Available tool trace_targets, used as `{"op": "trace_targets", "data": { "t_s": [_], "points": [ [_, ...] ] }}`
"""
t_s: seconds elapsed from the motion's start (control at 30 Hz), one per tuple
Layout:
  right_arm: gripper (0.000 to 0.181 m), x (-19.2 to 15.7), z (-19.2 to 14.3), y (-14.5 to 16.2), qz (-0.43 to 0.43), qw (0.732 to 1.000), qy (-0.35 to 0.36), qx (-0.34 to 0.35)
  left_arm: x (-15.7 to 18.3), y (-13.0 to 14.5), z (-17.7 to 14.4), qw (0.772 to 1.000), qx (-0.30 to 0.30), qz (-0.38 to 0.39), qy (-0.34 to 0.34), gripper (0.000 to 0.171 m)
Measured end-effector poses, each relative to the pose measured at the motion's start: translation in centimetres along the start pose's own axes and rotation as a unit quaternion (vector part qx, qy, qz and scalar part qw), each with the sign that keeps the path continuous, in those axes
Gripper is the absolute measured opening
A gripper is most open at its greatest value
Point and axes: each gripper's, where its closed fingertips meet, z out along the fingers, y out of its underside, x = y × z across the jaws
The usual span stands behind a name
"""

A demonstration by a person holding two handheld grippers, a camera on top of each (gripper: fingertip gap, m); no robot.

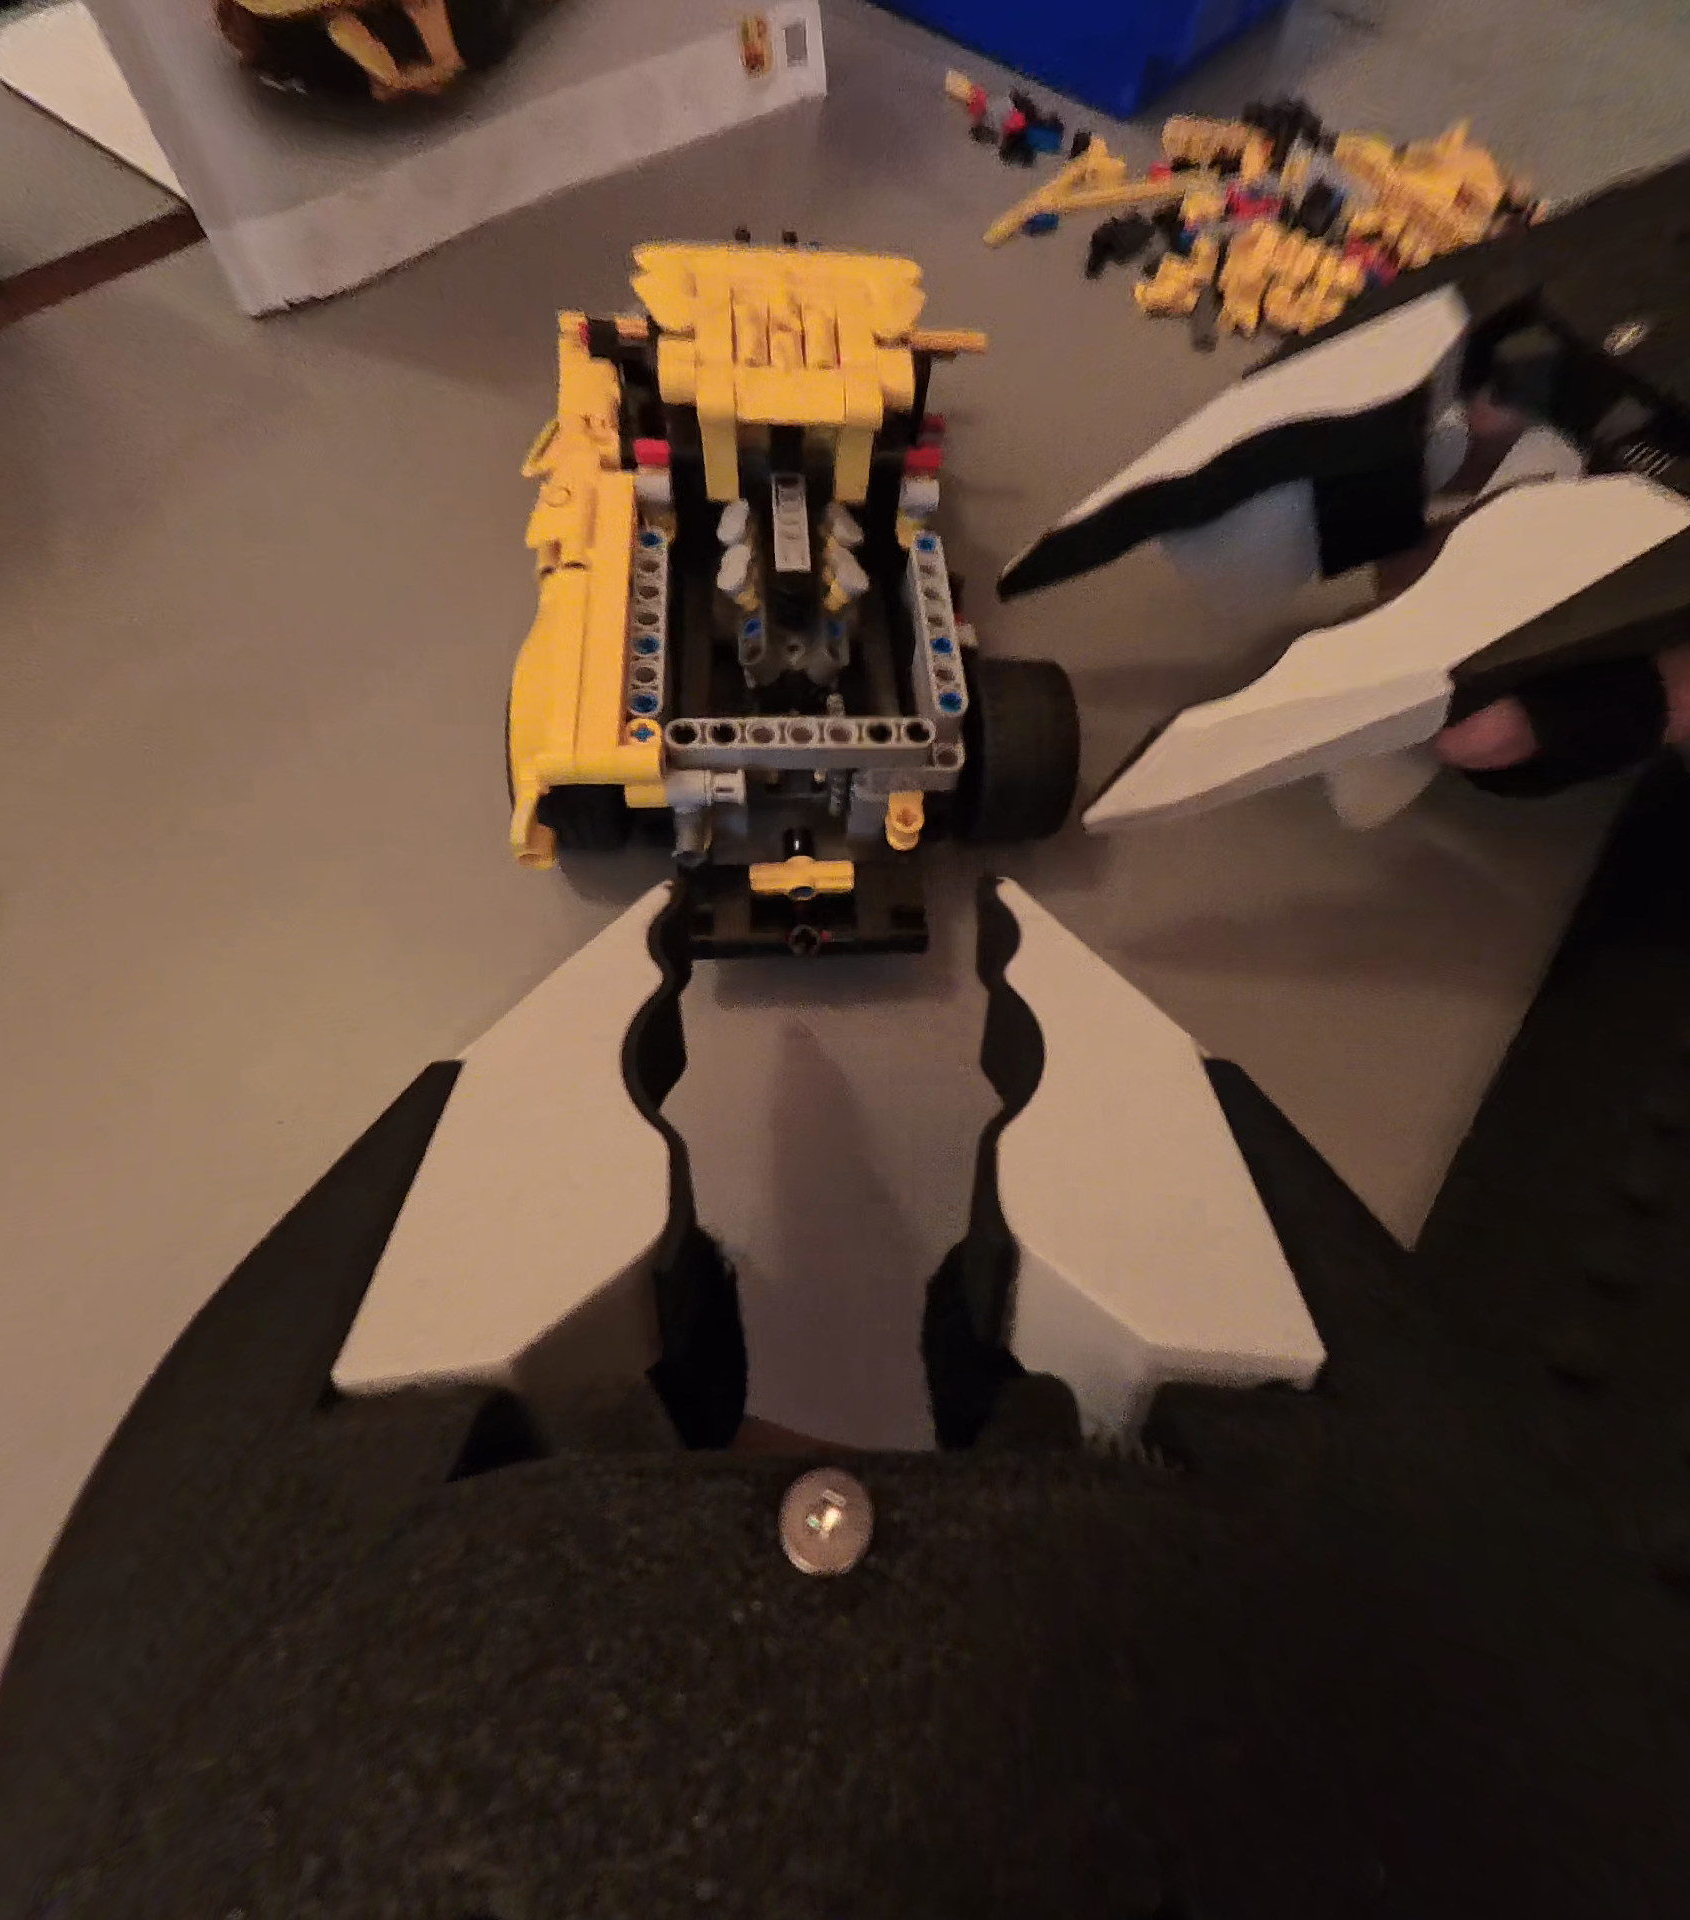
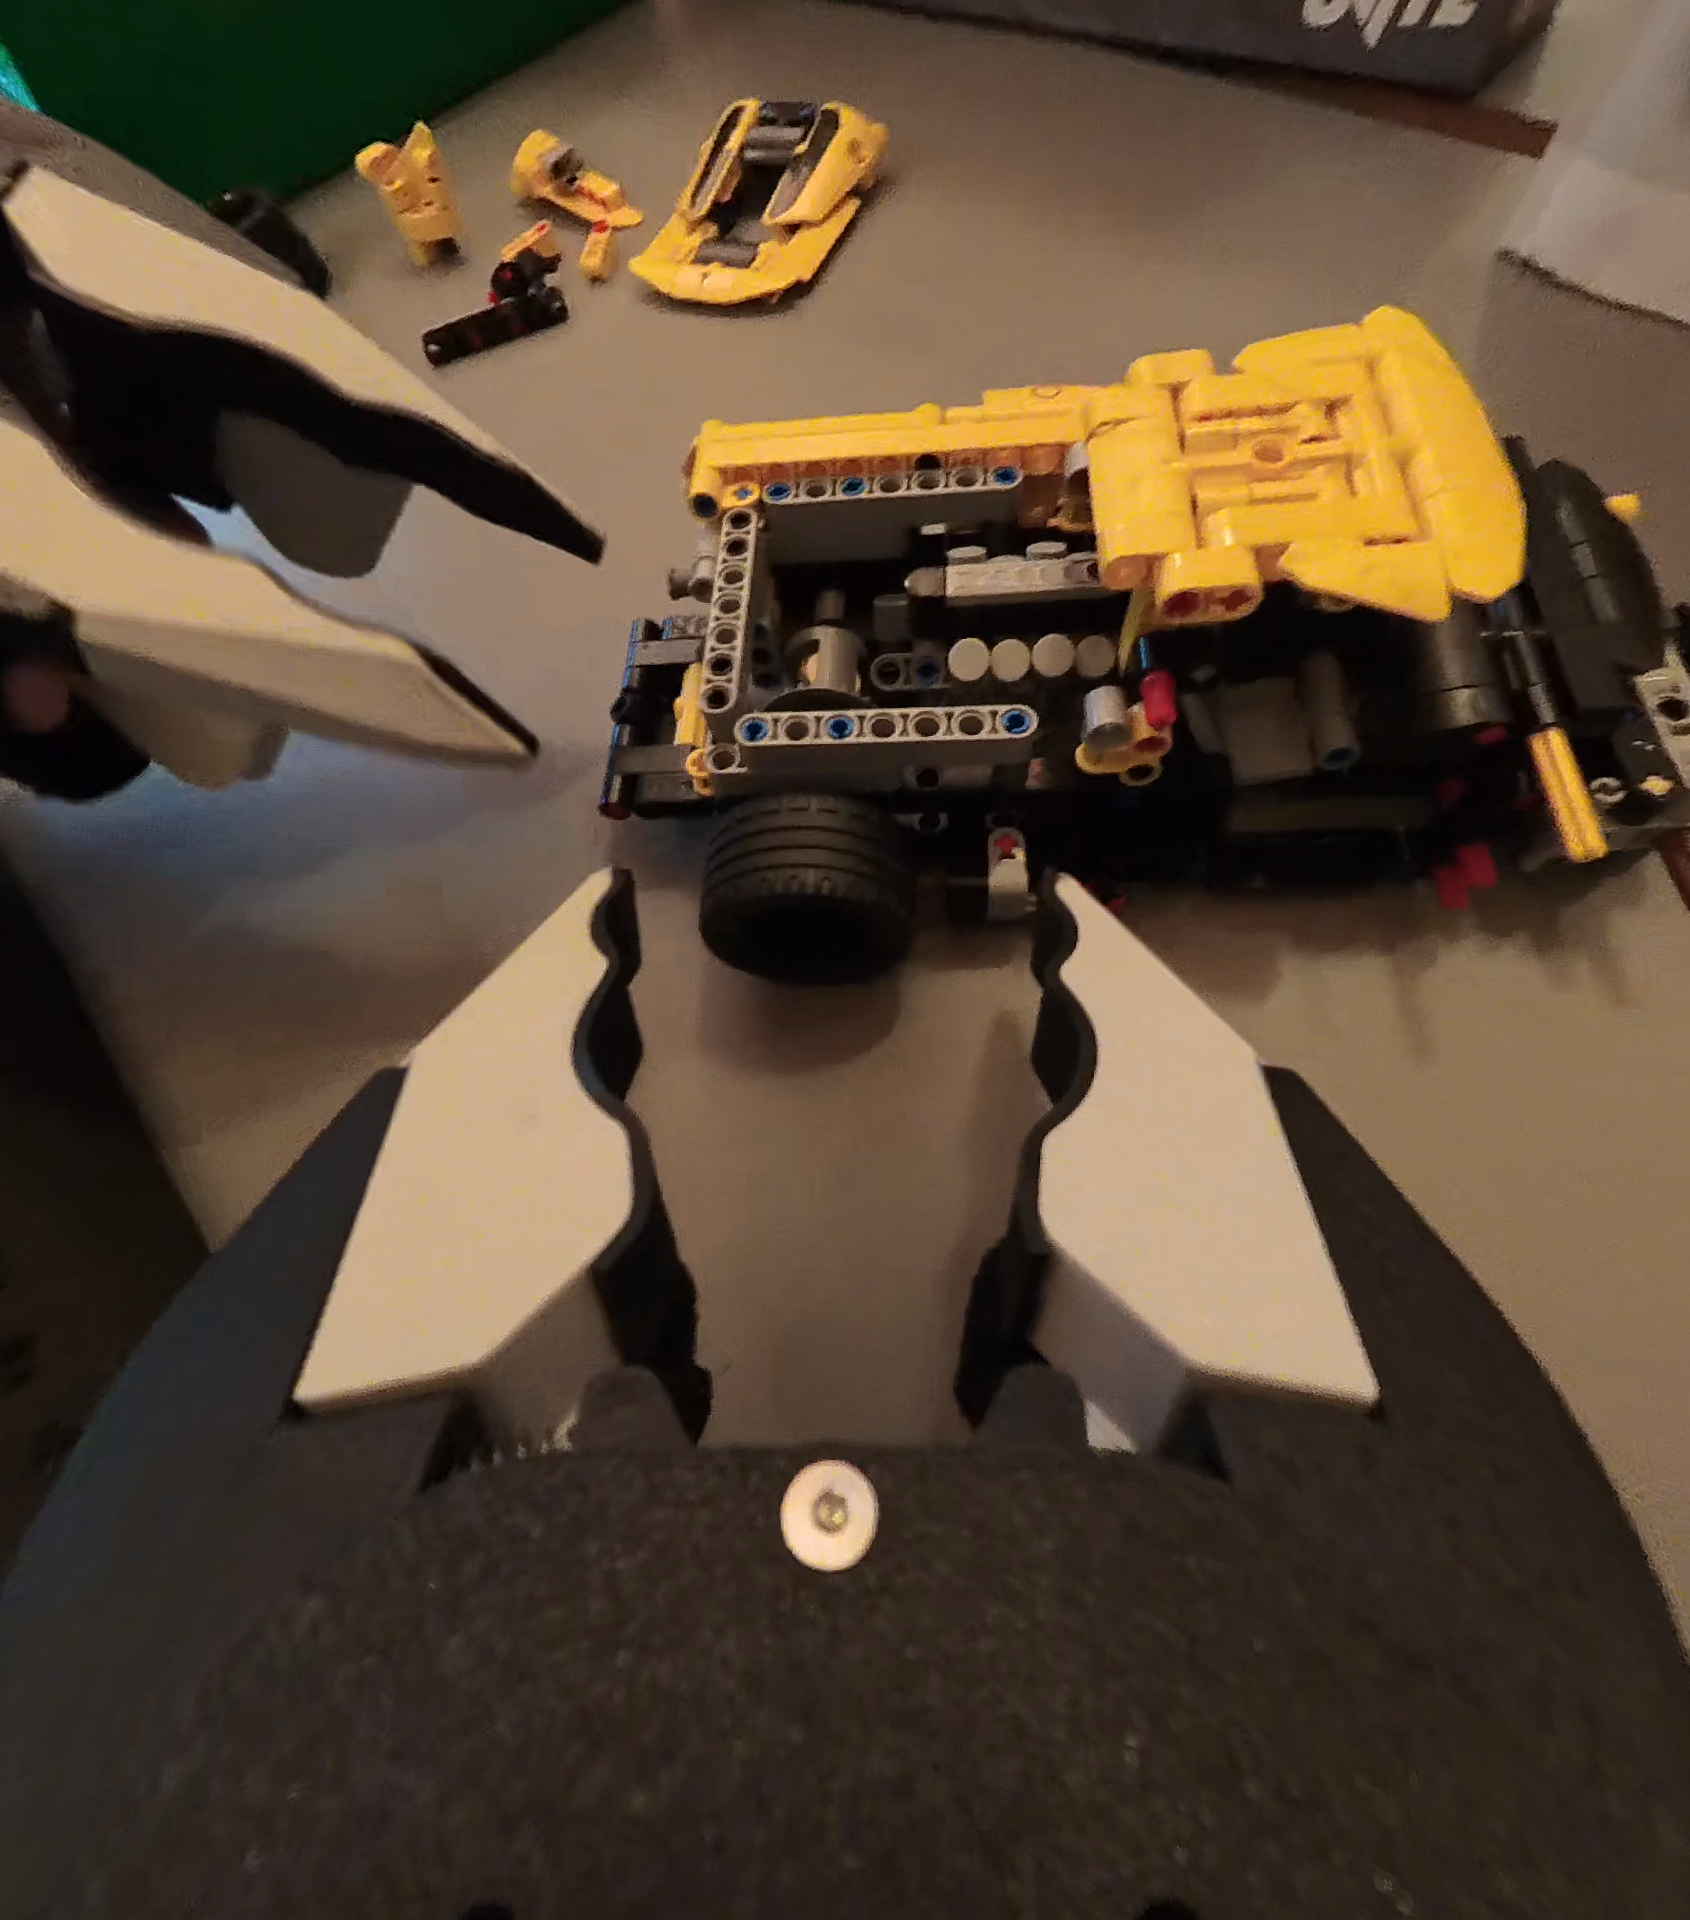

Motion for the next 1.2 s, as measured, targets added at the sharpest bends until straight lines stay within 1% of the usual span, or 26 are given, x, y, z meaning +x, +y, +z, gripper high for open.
{"op": "trace_targets", "data": {
  "t_s": [0.1,0.17,0.2,0.3,0.33,0.4,0.43,0.47,0.53,0.57,0.63,0.67,0.77,0.97,1.1,1.2],
  "points": [
    [0.065,-0.2,0.5,0.3,-0.009,1.000,0.000,-0.015,-0.9,1.1,1.4,0.999,-0.030,0.023,-0.038,0.076],
    [0.063,-0.2,1.1,0.9,-0.016,0.999,0.006,-0.028,-1.4,1.5,1.9,0.998,-0.043,0.017,-0.054,0.083],
    [0.062,-0.1,1.1,0.7,-0.018,0.999,0.014,-0.023,-1.4,1.7,2.2,0.998,-0.046,0.009,-0.051,0.084],
    [0.061,0.0,1.3,0.7,-0.028,0.999,0.029,-0.027,-1.5,2.0,2.8,0.997,-0.058,-0.017,-0.041,0.083],
    [0.059,0.0,1.2,0.6,-0.036,0.998,0.036,-0.025,-1.6,2.1,2.9,0.997,-0.062,-0.026,-0.041,0.078],
    [0.051,0.0,0.6,-0.1,-0.053,0.997,0.057,-0.009,-1.4,2.1,3.1,0.997,-0.061,-0.041,-0.035,0.074],
    [0.051,0.0,0.5,-0.3,-0.062,0.996,0.069,-0.005,-1.1,2.1,3.1,0.997,-0.059,-0.039,-0.030,0.068],
    [0.052,-0.1,0.7,-0.1,-0.068,0.995,0.075,-0.010,-0.8,2.0,3.2,0.998,-0.057,-0.029,-0.025,0.058],
    [0.061,-0.3,1.7,0.7,-0.063,0.995,0.066,-0.031,-0.8,2.1,3.3,0.997,-0.063,-0.003,-0.042,0.058],
    [0.062,-0.5,1.8,0.6,-0.059,0.996,0.061,-0.031,-0.9,2.1,3.3,0.997,-0.063,0.002,-0.045,0.058],
    [0.043,0.0,1.9,0.5,-0.063,0.995,0.071,-0.036,-0.9,2.0,3.4,0.997,-0.063,-0.006,-0.043,0.058],
    [0.043,0.1,1.9,0.5,-0.064,0.995,0.066,-0.039,-0.9,2.0,3.4,0.997,-0.062,-0.012,-0.041,0.058],
    [0.040,0.1,1.6,0.9,-0.018,0.997,0.052,-0.051,-0.9,2.1,3.7,0.996,-0.069,-0.014,-0.047,0.058],
    [0.038,0.1,0.7,1.5,0.020,0.996,0.059,-0.062,-0.4,2.3,4.0,0.995,-0.080,-0.016,-0.051,0.058],
    [0.037,-0.1,0.3,1.8,0.008,0.995,0.066,-0.077,-0.1,2.3,3.9,0.995,-0.084,-0.017,-0.046,0.058],
    [0.037,-0.3,-0.1,2.1,-0.015,0.990,0.076,-0.116,0.2,2.4,3.9,0.995,-0.087,-0.015,-0.041,0.058]
  ]
}}
